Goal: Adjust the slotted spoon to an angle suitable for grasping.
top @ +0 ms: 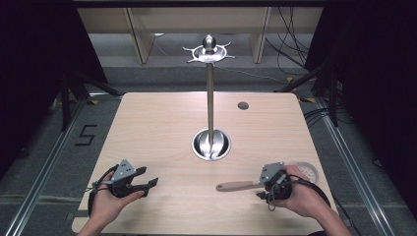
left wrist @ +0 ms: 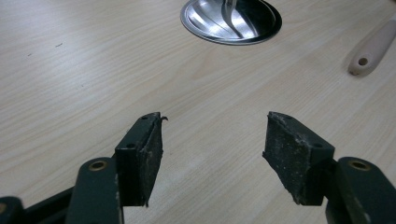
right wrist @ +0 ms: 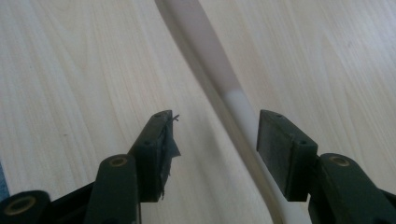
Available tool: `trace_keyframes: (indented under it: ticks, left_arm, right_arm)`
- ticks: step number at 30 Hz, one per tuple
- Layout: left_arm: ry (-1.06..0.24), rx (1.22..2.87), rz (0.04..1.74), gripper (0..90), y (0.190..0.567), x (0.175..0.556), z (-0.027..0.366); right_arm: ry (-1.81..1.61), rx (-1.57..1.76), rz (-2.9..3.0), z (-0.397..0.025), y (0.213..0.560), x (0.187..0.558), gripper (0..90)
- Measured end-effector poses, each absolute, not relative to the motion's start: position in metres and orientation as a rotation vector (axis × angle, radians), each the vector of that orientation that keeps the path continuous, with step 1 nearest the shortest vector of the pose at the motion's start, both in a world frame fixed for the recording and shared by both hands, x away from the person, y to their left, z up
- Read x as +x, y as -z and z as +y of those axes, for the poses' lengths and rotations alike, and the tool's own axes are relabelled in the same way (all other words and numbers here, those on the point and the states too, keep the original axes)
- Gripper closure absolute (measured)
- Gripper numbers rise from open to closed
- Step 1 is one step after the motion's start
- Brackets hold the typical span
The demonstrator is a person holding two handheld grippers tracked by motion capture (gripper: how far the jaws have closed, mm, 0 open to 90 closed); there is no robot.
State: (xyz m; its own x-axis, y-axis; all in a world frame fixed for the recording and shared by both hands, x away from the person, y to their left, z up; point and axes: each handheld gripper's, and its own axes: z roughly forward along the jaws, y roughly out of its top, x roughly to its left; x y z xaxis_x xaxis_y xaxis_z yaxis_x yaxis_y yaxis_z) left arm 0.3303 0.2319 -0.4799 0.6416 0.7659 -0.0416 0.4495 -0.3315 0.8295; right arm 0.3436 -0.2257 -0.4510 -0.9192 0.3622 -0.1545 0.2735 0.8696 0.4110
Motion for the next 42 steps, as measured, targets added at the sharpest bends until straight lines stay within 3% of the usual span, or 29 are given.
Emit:
trace_keyframes:
  ticks: [23, 28, 33, 42]
  left_arm:
    - [-0.446, 1.984, 0.947, 36.3, 0.480, 0.330, 0.231]
    - [-0.437, 1.980, 0.942, 36.3, 0.481, 0.330, 0.230]
    - [-0.440, 1.989, 0.937, 36.3, 0.481, 0.331, 0.230]
    - [-0.435, 1.989, 0.936, 36.3, 0.481, 0.331, 0.229]
  right_arm:
    - [-0.234, 0.251, 2.976, -0.195, 0.454, 0.384, 52.0]
    - [-0.128, 0.178, 3.022, -0.193, 0.463, 0.390, 59.1]
    - [-0.082, 0.124, 3.013, -0.188, 0.465, 0.395, 72.7]
    - [-0.063, 0.276, 3.030, -0.175, 0.462, 0.390, 75.9]
